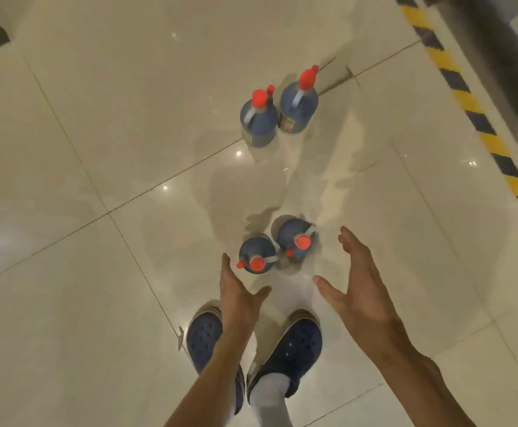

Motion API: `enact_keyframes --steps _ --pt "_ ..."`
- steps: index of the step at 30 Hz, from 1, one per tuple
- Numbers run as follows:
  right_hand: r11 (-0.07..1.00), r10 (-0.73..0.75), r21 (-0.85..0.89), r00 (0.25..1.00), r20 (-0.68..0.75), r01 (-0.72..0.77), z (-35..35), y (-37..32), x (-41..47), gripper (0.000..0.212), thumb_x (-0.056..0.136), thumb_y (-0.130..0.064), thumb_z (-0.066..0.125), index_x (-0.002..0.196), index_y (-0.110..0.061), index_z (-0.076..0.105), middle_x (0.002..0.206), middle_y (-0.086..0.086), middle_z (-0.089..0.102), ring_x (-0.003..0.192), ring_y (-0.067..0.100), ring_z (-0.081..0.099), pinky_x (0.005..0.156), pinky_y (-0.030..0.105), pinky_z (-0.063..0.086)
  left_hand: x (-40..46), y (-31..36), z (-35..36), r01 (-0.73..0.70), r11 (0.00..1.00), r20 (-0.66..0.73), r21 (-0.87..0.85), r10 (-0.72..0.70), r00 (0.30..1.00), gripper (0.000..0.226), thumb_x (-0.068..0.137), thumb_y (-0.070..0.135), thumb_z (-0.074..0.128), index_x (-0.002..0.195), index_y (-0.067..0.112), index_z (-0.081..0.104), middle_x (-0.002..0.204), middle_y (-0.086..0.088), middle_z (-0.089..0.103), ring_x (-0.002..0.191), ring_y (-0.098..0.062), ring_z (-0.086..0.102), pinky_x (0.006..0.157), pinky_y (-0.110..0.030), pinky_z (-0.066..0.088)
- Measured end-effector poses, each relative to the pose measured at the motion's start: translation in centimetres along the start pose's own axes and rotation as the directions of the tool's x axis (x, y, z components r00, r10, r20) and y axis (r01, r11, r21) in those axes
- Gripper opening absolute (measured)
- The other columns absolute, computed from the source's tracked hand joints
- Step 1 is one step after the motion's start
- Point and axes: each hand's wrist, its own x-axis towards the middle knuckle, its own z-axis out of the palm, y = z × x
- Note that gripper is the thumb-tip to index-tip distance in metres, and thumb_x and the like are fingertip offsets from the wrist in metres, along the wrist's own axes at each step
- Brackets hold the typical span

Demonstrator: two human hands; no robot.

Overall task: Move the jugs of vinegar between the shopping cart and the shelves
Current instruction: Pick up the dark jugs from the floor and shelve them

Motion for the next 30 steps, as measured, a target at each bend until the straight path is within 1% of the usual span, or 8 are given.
enact_keyframes --steps 5,12,18,21,23,25,28,30 --pt "1.000 0.030 0.003 0.999 -0.013 -0.030 3.6 6.1 3.9 0.091 0.090 -0.023 0.076 0.159 -0.038 0.018 0.154 -0.021 0.033 0.138 -0.006 0.032 0.099 0.007 0.028 3.8 -2.5 5.2 -0.125 0.981 -0.071 -0.147 0.115 0.991 0.110 0.074 0.024 0.090 0.156 0.027 0.017 0.152 0.008 0.042 0.138 -0.012 0.046 0.113 -0.036 0.044" --pt "0.997 0.078 0.003 0.997 0.012 -0.078 5.7 7.9 4.4 0.098 0.089 -0.025 0.079 0.159 -0.041 0.012 0.163 -0.017 0.027 0.148 0.007 0.031 0.111 0.023 0.032 6.0 -0.7 3.7 -0.220 0.968 -0.112 -0.117 0.207 0.972 0.078 0.078 0.038 0.085 0.141 0.031 0.038 0.130 0.017 0.059 0.116 -0.004 0.061 0.094 -0.023 0.054" --pt "0.986 0.135 0.097 0.991 -0.014 -0.133 8.2 6.6 7.6 0.108 0.081 -0.030 0.085 0.160 -0.039 0.012 0.164 -0.012 0.028 0.149 0.013 0.035 0.114 0.031 0.041 5.0 -0.1 -0.7 -0.187 0.982 -0.108 -0.031 0.183 0.977 0.081 0.077 0.035 0.088 0.139 0.032 0.035 0.131 0.018 0.055 0.116 -0.007 0.059 0.088 -0.003 0.047" --pt "0.986 0.130 0.106 0.992 -0.006 -0.128 9.9 7.5 10.6 0.111 0.076 -0.047 0.086 0.161 -0.030 0.016 0.158 0.004 0.041 0.142 0.022 0.045 0.113 0.041 0.047 4.7 -0.9 -2.5 -0.182 0.983 -0.112 0.010 0.182 0.977 0.086 0.076 0.038 0.087 0.143 0.025 0.035 0.138 0.009 0.057 0.121 -0.015 0.060 0.097 -0.024 0.055" --pt "0.993 0.082 0.082 0.996 0.030 -0.085 10.7 8.1 11.8 0.096 0.081 -0.030 0.083 0.157 -0.037 0.026 0.149 0.002 0.052 0.131 0.023 0.057 0.104 0.044 0.054 4.9 -1.6 -3.6 -0.186 0.982 -0.124 0.018 0.187 0.975 0.089 0.075 0.037 0.088 0.145 0.023 0.036 0.135 0.008 0.059 0.119 -0.017 0.062 0.097 -0.034 0.057" --pt "0.996 0.045 0.082 0.999 0.027 -0.047 11.6 8.8 12.5 0.088 0.083 -0.014 0.081 0.153 -0.036 0.034 0.141 -0.006 0.057 0.124 0.016 0.061 0.099 0.035 0.056 5.3 -2.1 -4.1 -0.189 0.982 -0.126 -0.005 0.187 0.974 0.084 0.075 0.034 0.089 0.140 0.027 0.038 0.129 0.015 0.060 0.114 -0.008 0.062 0.090 -0.021 0.055" --pt "0.993 0.031 0.119 0.995 -0.099 -0.020 12.6 8.9 13.1 0.082 0.075 -0.014 0.085 0.144 -0.018 0.040 0.130 -0.017 0.052 0.120 0.002 0.055 0.092 0.012 0.050 5.3 -2.7 -4.3 -0.174 0.983 -0.155 -0.062 0.163 0.974 0.081 0.074 0.034 0.089 0.137 0.028 0.038 0.124 0.020 0.057 0.111 0.004 0.058 0.081 -0.007 0.049" --pt "0.993 0.047 0.111 0.993 -0.110 -0.035 12.7 8.4 13.0 0.075 0.073 -0.024 0.087 0.134 -0.020 0.045 0.119 -0.018 0.056 0.112 0.000 0.058 0.086 0.014 0.052 5.1 -2.6 -4.4 -0.165 0.981 -0.163 -0.099 0.148 0.975 0.080 0.074 0.033 0.089 0.136 0.026 0.038 0.123 0.020 0.057 0.109 0.008 0.058 0.079 -0.004 0.049"
